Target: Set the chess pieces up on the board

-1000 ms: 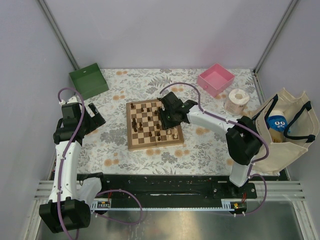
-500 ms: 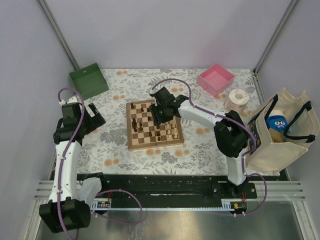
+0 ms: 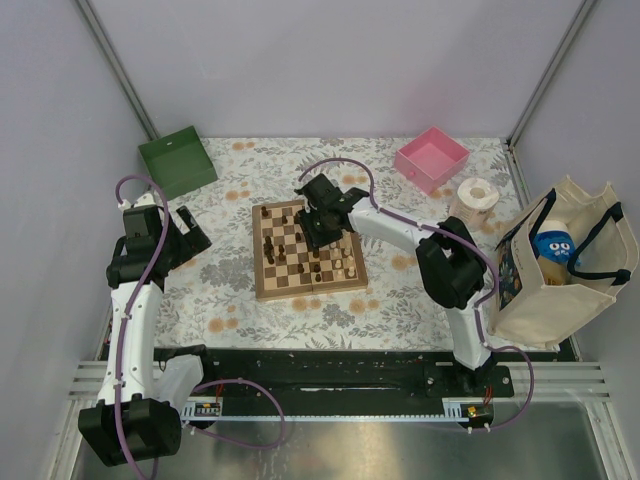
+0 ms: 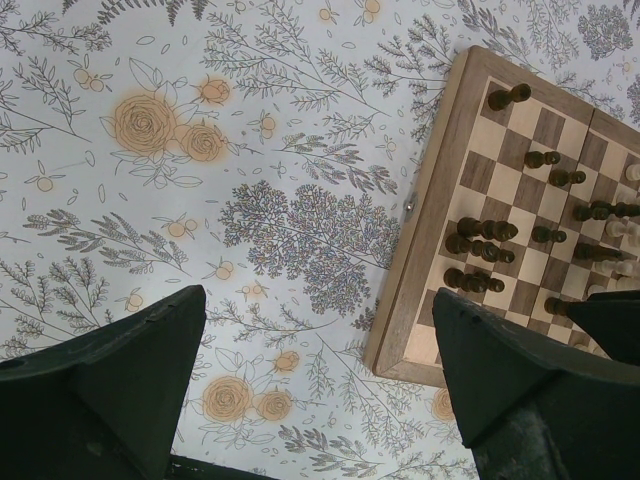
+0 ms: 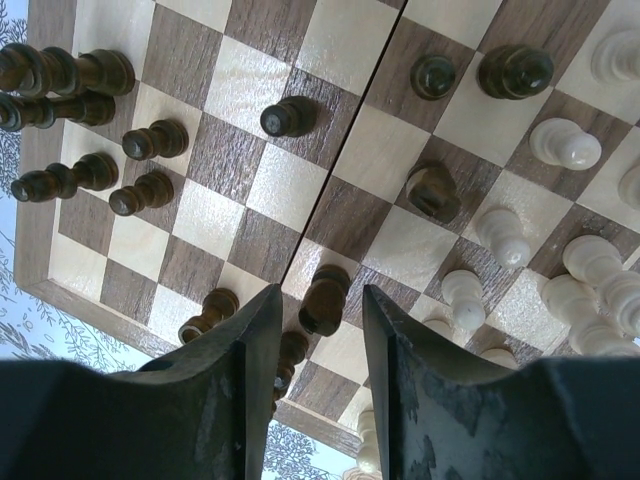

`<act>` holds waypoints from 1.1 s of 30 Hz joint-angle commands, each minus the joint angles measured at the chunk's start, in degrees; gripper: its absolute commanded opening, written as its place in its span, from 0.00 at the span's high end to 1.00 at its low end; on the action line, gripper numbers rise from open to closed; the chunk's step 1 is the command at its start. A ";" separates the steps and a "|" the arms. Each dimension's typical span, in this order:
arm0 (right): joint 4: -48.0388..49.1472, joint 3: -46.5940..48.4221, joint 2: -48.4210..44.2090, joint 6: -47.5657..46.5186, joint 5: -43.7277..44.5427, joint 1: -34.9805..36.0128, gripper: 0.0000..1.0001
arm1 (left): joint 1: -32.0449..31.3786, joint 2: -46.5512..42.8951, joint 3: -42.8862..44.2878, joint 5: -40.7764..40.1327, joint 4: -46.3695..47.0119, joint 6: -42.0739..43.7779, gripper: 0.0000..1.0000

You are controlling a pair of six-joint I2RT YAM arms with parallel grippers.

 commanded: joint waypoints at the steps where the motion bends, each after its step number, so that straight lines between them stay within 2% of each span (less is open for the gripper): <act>1: -0.81 2.60 0.81 -0.69 -0.80 0.38 0.55 | 0.46 -0.37 -0.22 0.99 2.31 0.66 0.01; 15: -2.30 3.74 1.96 -0.69 -0.89 0.64 0.55 | 0.46 -0.55 -0.22 1.25 2.31 0.66 0.01; 19: -2.57 3.75 1.87 -0.77 -0.45 0.73 0.63 | 0.46 -0.55 -0.22 1.25 2.31 0.66 0.01; 28: -3.53 5.23 0.73 -0.95 -0.27 0.82 0.74 | 0.46 -0.81 -0.22 1.25 2.31 0.66 0.01; 33: -4.24 7.69 -1.47 -1.04 -0.27 1.25 0.76 | 0.46 -0.72 -0.22 1.16 2.31 0.66 0.01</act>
